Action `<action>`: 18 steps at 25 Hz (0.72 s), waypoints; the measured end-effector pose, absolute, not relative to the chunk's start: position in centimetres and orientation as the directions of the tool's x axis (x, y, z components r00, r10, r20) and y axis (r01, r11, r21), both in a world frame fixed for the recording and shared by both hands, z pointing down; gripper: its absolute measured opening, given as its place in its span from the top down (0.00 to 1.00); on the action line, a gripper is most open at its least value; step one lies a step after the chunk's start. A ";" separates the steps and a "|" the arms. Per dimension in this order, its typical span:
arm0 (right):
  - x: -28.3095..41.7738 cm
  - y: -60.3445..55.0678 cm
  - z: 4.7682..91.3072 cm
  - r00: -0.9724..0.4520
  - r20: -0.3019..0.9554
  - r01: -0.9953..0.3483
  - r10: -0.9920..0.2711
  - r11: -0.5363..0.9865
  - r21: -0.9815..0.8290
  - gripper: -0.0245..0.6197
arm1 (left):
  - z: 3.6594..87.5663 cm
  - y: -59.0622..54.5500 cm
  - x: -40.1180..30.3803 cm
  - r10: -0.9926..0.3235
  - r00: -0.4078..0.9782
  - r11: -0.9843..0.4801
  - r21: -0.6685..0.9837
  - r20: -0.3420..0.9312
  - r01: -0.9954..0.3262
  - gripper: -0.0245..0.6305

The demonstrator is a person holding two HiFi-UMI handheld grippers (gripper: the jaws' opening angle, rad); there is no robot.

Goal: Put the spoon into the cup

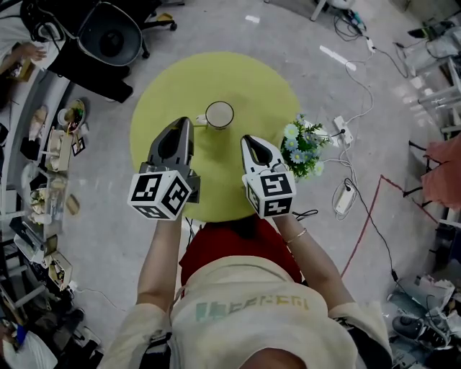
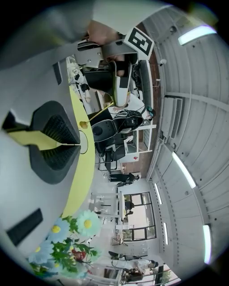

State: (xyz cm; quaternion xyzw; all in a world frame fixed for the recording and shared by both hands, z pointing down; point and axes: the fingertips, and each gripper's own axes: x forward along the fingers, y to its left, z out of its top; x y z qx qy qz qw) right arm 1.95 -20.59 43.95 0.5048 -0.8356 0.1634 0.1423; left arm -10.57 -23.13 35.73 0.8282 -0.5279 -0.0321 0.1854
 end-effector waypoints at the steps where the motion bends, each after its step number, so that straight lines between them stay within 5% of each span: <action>1: 1.8 -20.7 43.9 -0.452 0.400 -0.889 -0.797 0.440 -0.128 0.90 | 35.7 -23.4 -10.5 -0.886 0.443 -0.377 0.341 0.139 -0.861 0.93; 18: 1.9 -22.4 45.5 -0.450 0.439 -0.887 -0.777 0.444 -0.123 0.90 | 38.7 -27.3 -7.8 -0.859 0.478 -0.380 0.397 0.183 -0.835 0.93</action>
